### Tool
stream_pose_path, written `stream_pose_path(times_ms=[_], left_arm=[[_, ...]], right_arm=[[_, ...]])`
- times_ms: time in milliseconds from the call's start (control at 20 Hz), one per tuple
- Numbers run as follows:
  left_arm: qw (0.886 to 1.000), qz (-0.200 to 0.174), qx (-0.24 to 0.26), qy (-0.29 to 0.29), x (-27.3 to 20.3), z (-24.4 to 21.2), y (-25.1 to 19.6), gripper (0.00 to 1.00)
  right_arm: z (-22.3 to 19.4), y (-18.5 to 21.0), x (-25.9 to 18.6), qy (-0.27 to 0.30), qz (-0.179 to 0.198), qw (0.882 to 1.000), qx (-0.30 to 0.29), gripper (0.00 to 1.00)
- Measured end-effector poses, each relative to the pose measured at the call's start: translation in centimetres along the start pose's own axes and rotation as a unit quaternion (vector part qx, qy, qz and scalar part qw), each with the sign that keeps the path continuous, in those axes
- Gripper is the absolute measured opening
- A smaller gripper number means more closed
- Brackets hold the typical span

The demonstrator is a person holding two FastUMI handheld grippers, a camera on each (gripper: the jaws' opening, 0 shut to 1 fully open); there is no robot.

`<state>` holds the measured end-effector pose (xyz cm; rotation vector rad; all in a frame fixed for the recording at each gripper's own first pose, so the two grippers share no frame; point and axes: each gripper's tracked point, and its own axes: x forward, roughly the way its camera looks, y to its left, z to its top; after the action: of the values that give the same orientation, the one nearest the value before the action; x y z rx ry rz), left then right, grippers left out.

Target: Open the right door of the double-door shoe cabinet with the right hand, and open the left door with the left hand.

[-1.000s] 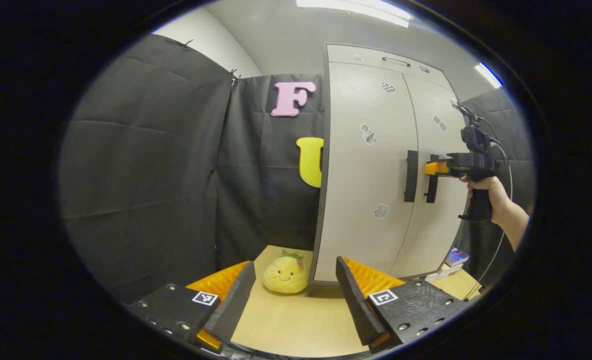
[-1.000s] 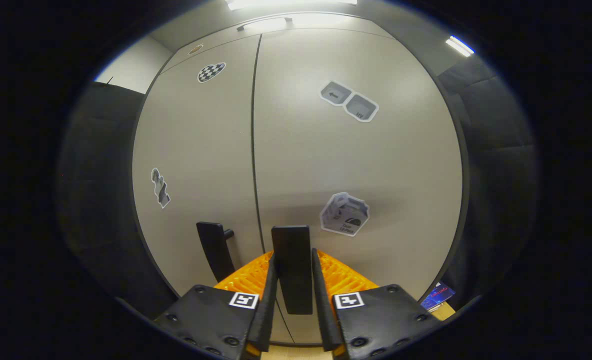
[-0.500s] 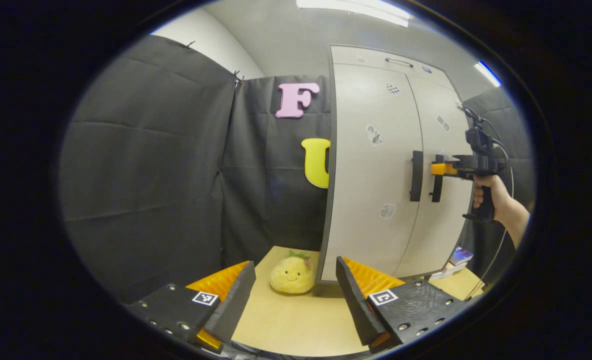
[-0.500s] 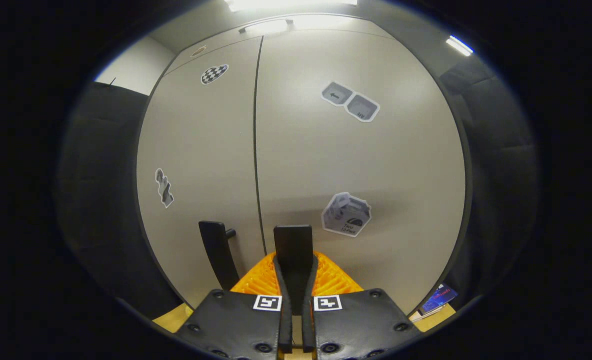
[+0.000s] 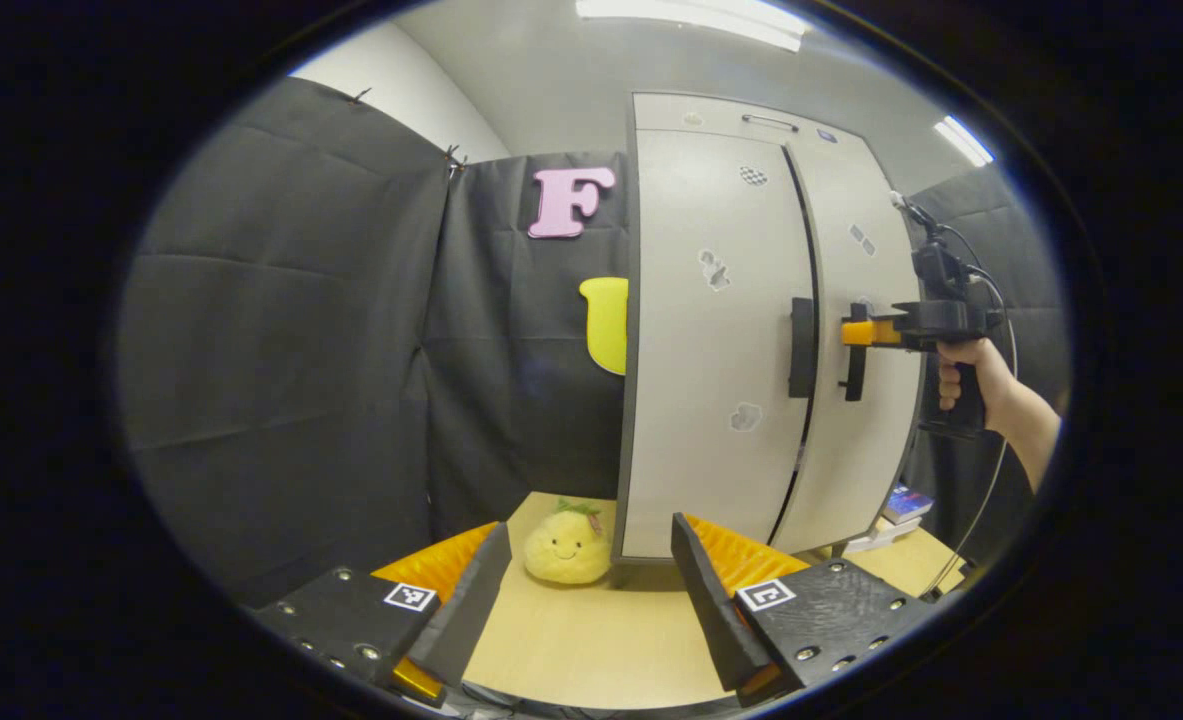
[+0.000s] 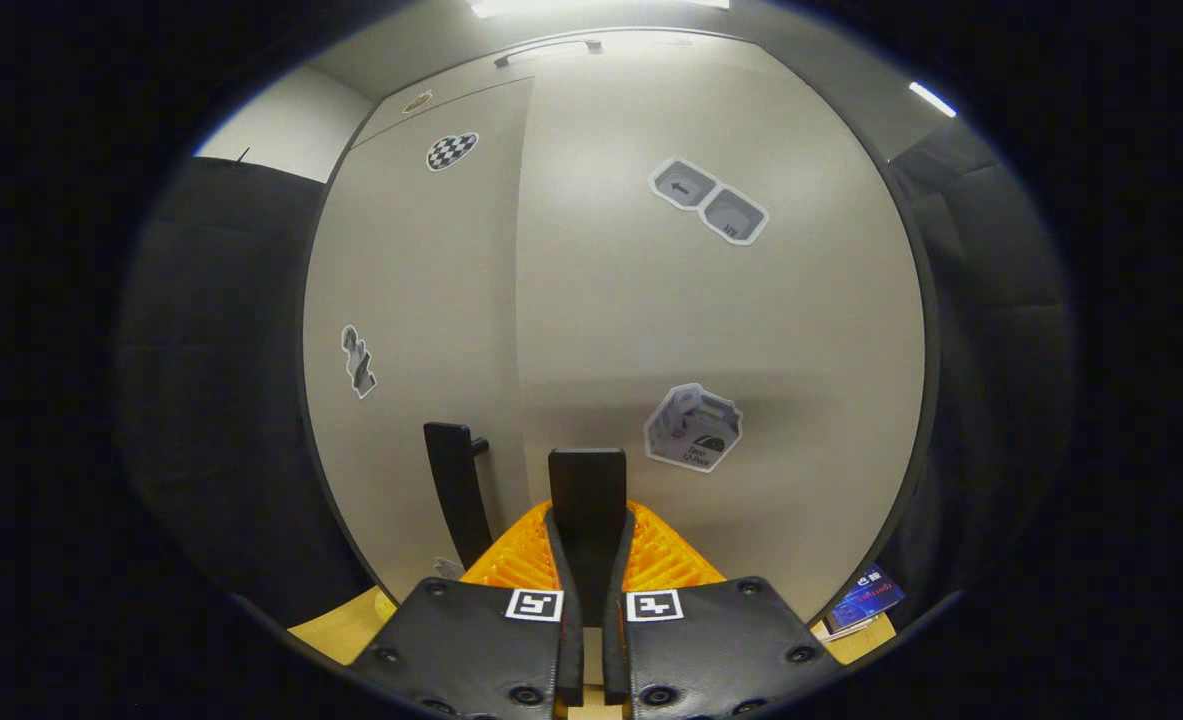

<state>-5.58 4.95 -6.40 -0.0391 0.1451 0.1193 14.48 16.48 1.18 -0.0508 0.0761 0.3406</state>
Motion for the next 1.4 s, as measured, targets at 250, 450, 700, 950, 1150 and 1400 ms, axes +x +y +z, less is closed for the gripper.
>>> stream_pose_path(times_ms=[250, 450, 700, 950, 1150, 1400], left_arm=[[1.0, -0.001, -0.01, 0.008, -0.5, -0.8, -0.4, 0.93], [1.0, -0.006, -0.007, 0.009, -0.7, -0.8, -1.1, 0.93], [1.0, -0.021, 0.009, 0.005, -0.8, -0.2, -3.0, 0.96], [0.999, -0.037, 0.013, 0.008, -0.3, -0.4, -4.7, 0.93], [0.999, -0.051, 0.017, 0.008, 0.4, -0.3, -6.1, 0.93], [0.997, -0.075, 0.016, 0.01, 1.2, -0.4, -8.2, 0.93]], right_arm=[[-0.2, -0.1, -2.5, 0.003, 0.015, 1.0, -0.005, 0.09], [-0.3, -0.4, -4.0, 0.009, 0.031, 0.999, 0.003, 0.09], [-0.4, -1.1, -6.2, 0.01, 0.035, 0.999, 0.005, 0.09], [-0.6, -1.7, -7.9, 0.011, 0.04, 0.999, 0.006, 0.09], [-0.7, -2.4, -9.4, 0.011, 0.04, 0.999, 0.005, 0.09], [-0.8, -4.3, -12.0, 0.01, 0.031, 0.999, 0.014, 0.09]])
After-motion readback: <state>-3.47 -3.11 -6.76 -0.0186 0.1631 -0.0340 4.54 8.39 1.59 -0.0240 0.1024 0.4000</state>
